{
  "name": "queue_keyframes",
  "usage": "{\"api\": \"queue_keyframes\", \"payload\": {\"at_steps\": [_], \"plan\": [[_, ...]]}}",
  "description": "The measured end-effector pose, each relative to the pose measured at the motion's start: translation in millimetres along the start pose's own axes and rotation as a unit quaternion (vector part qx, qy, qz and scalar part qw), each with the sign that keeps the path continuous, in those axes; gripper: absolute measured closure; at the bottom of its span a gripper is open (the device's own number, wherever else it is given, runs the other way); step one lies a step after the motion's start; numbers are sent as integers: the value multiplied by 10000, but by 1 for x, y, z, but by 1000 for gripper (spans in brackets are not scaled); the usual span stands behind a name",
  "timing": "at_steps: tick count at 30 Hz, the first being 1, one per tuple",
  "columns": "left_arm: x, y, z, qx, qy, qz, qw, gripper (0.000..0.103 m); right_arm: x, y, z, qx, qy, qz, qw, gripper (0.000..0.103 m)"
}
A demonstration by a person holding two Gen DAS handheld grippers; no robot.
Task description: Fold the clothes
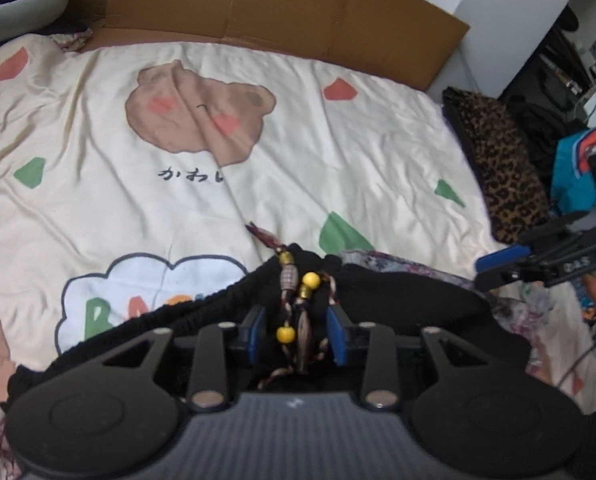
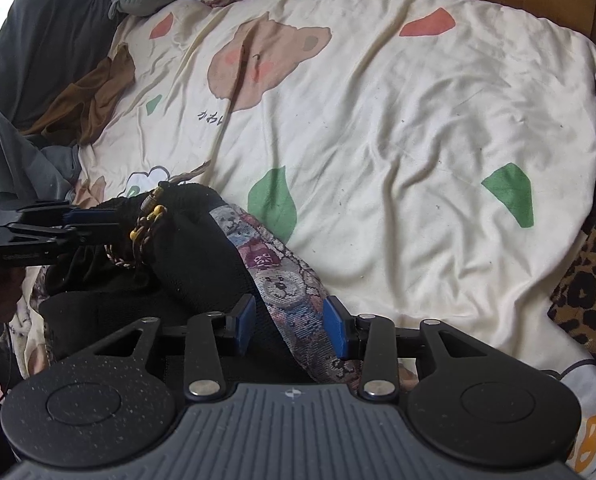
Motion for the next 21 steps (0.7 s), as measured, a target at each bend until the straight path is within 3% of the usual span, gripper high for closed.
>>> {"api": "queue_keyframes", "payload": {"at_steps": [7, 9, 10, 21], "plan": [[3, 23, 5, -176, 146, 65, 9997, 71, -4, 1, 1, 14, -53, -18, 10000, 56], [0, 27, 4, -235, 75, 73, 9997, 89, -4, 1, 2, 32, -41, -13, 10000, 56], [-2, 29, 3, -249, 57, 111, 9996, 94, -4, 1, 2, 39, -34, -9, 10000, 56], [-1, -19, -8, -90, -43, -207, 9997, 99, -3, 2, 5, 41, -13, -46, 10000, 56]]}}
Point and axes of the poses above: each gripper's, at about its wrist camera, not at the fingertips, and y roughly the way its jaws point, x to its right, z to its top, the point moved 4 cm from there along y, roughly the way its jaws point, and after that the axes turned 9 degrees about -x, right-handed, at the moved point
